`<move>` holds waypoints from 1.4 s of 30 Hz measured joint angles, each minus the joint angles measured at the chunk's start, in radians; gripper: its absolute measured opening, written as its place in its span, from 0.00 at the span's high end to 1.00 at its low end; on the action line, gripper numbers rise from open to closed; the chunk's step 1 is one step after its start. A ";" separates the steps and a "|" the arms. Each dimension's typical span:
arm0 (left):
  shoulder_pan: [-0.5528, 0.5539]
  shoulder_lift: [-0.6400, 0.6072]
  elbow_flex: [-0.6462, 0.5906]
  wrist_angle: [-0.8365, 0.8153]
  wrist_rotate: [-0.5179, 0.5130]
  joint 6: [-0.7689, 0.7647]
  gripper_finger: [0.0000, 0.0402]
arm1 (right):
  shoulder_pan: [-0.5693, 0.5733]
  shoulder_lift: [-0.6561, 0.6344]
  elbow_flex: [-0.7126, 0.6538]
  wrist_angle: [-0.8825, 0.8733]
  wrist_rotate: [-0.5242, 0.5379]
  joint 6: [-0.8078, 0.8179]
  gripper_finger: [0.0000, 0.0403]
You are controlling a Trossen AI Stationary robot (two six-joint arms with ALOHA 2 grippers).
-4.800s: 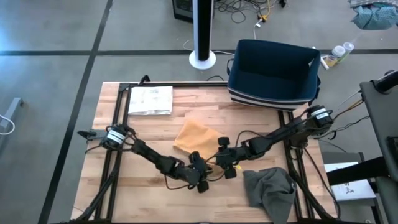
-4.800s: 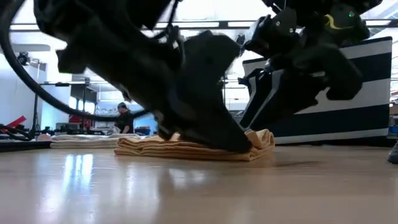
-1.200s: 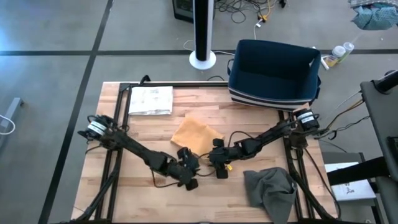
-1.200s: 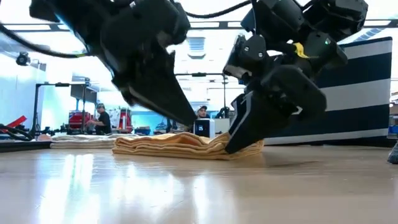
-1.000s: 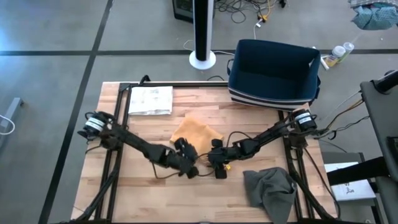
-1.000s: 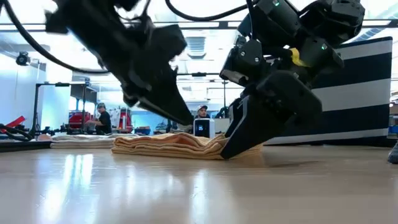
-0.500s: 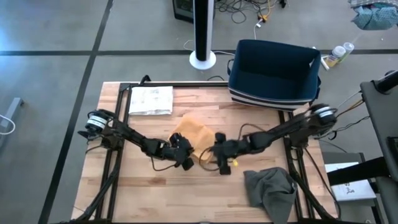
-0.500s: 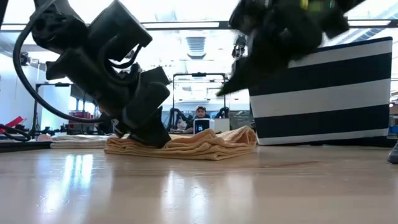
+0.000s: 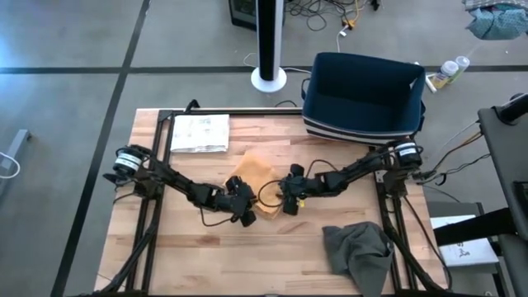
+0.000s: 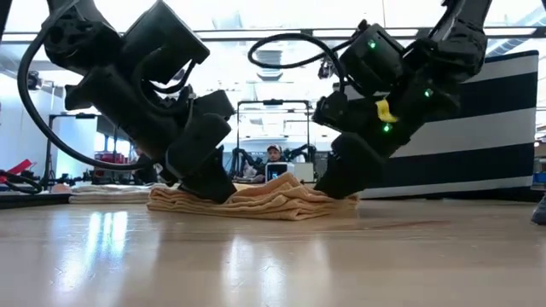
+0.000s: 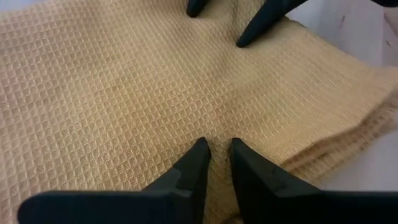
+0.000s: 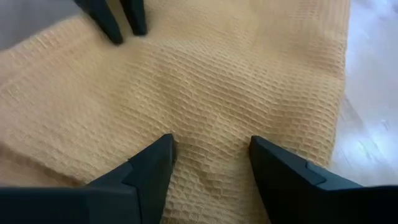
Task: Fold towel
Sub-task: Fold the yellow towel
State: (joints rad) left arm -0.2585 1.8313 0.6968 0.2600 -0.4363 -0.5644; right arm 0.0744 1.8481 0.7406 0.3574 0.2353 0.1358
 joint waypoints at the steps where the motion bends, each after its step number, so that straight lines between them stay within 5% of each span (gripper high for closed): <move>1: 0.000 0.000 -0.001 0.000 0.002 0.000 0.84 | 0.000 0.008 0.000 0.003 0.000 0.001 0.48; 14: 0.001 0.000 -0.004 0.000 0.010 -0.002 0.83 | -0.007 -0.289 -0.114 -0.037 0.003 -0.095 0.47; 25: 0.000 0.000 -0.004 -0.005 0.010 -0.001 0.84 | -0.010 -0.167 -0.223 0.086 0.009 0.033 0.58; 36: 0.001 -0.002 -0.003 -0.019 0.014 -0.020 0.82 | -0.015 -0.365 -0.242 0.007 0.057 -0.093 0.59; 42: 0.002 -0.002 -0.003 -0.019 0.017 -0.021 0.82 | -0.028 -0.245 -0.239 0.081 0.102 -0.031 0.64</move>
State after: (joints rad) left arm -0.2569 1.8294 0.6937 0.2413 -0.4198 -0.5850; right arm 0.0463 1.6029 0.5018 0.4385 0.3378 0.1048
